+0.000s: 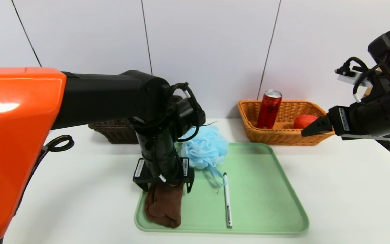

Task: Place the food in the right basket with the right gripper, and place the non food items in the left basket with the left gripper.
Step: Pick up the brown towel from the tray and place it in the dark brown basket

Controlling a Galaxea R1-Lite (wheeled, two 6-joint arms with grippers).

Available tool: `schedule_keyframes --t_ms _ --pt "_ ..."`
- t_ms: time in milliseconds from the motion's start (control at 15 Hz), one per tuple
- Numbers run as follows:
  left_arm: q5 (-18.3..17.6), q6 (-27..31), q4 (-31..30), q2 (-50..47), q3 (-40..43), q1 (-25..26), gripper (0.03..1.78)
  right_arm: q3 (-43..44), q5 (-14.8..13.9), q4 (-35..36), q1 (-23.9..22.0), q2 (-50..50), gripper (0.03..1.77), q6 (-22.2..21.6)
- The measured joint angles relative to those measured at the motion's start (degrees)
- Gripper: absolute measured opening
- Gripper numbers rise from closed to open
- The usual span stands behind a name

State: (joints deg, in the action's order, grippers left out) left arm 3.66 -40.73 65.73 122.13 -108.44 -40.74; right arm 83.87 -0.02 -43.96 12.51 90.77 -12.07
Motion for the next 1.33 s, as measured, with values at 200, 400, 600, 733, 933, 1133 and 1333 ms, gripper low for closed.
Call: schedule_keyframes --t_ms 200,400,600,733,933,1133,1333 --pt "0.02 0.13 0.00 0.95 -0.02 0.12 1.69 -0.02 0.18 0.00 -0.11 0.00 1.69 0.02" --pt "0.09 0.18 -0.02 1.72 -0.02 0.39 1.69 -0.02 0.71 0.00 -0.41 0.00 1.69 0.00" --pt "0.06 0.13 -0.35 2.11 -0.27 0.37 1.35 -0.09 1.26 0.00 -0.55 0.07 1.69 0.06" --pt "0.09 0.02 -0.38 2.43 -0.35 0.39 1.06 -0.57 1.45 0.11 -0.61 0.05 1.69 0.15" --pt "0.06 0.02 -0.38 2.33 -0.50 0.34 0.77 -1.10 1.50 0.57 -0.68 -0.21 1.69 0.41" --pt "-1.35 0.24 -0.41 0.45 -2.91 0.11 0.38 -1.23 1.62 0.55 -0.68 -0.34 1.70 0.44" --pt "-2.12 1.21 -3.89 -3.94 -4.46 -0.10 0.38 -1.38 2.23 0.55 -0.66 -0.41 1.70 0.37"
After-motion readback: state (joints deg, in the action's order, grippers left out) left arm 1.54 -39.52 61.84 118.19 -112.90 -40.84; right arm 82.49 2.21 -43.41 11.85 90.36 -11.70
